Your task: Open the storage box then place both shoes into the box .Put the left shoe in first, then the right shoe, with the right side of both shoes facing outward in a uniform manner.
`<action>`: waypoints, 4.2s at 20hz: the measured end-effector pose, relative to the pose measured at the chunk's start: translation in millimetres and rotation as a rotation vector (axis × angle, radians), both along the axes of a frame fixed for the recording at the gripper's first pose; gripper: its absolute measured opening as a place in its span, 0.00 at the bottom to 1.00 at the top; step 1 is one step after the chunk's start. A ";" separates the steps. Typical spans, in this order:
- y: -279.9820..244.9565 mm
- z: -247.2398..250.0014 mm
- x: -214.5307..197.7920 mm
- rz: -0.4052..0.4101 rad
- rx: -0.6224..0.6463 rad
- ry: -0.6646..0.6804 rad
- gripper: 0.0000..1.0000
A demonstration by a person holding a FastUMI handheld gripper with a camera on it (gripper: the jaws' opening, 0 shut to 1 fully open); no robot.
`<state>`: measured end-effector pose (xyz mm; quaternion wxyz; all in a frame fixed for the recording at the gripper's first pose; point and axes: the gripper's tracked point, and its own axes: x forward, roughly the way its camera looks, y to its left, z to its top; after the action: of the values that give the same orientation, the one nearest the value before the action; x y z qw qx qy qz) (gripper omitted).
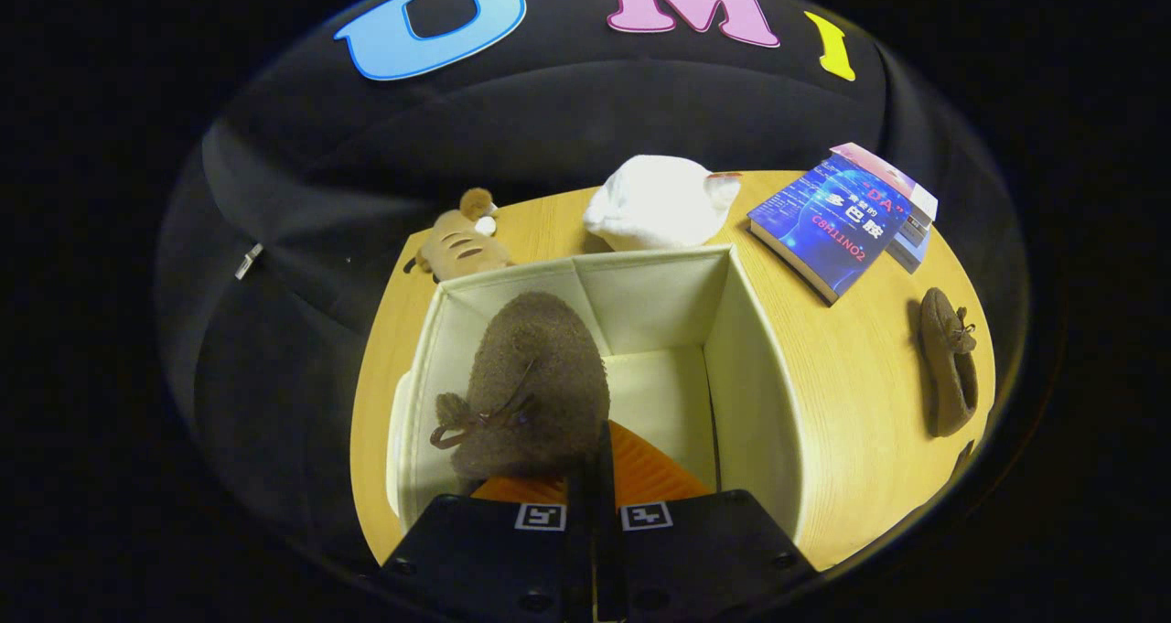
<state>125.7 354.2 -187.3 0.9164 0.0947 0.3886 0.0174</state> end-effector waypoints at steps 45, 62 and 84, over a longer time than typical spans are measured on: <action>-512.3 -9.3 -69.3 -0.101 -0.031 -0.010 0.99; -499.1 -103.0 -5.4 -0.119 -0.024 0.057 0.46; -402.7 54.8 -50.4 -0.179 0.078 -0.119 0.05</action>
<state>75.3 -48.5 -132.5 0.9312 0.1636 0.3227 -0.0440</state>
